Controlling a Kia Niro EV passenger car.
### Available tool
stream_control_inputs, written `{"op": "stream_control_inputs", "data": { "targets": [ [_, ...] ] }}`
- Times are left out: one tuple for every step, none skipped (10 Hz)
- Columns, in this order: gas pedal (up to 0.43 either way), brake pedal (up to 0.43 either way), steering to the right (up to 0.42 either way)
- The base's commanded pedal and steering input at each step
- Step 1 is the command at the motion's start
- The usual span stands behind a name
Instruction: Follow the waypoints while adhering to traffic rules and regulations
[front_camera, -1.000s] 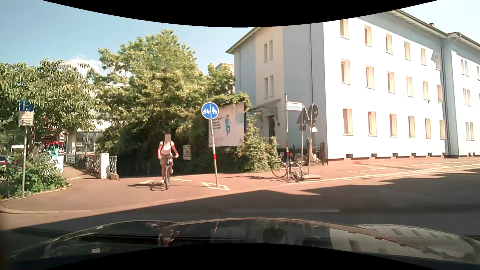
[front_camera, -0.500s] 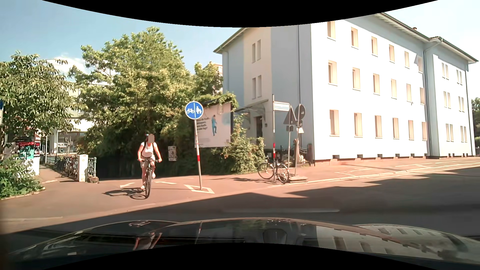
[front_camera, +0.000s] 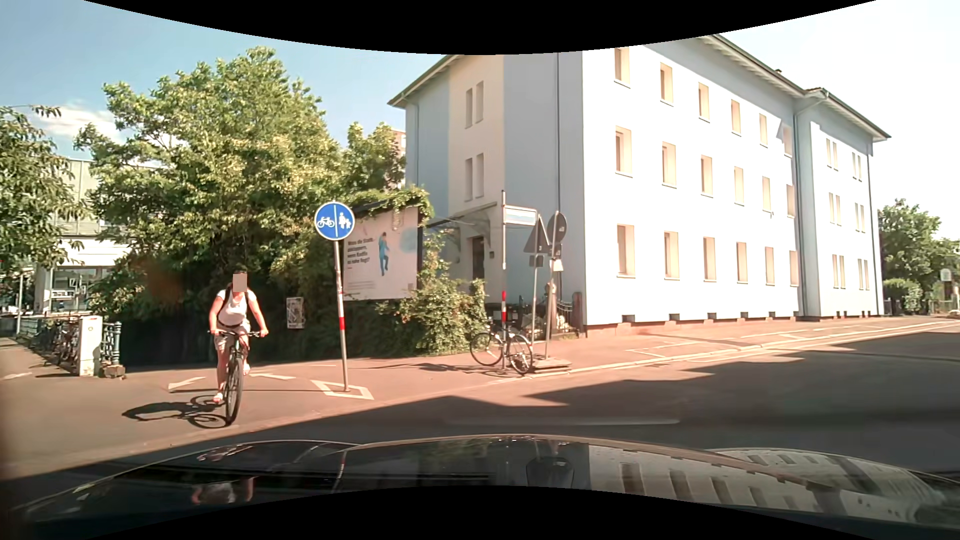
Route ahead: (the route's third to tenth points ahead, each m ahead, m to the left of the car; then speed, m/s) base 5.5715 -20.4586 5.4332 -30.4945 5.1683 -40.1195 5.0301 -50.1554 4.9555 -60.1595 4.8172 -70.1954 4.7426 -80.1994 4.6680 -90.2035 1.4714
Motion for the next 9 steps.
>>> {"op": "stream_control_inputs", "data": {
  "targets": [
    [0.531,0.000,0.851],
    [0.531,0.000,0.847],
    [0.520,0.000,0.826],
    [0.512,0.000,0.804],
    [0.500,0.000,0.773],
    [0.488,0.000,0.741],
    [0.488,0.000,0.714],
    [0.488,0.000,0.670],
    [0.480,0.000,0.636]
  ]
}}
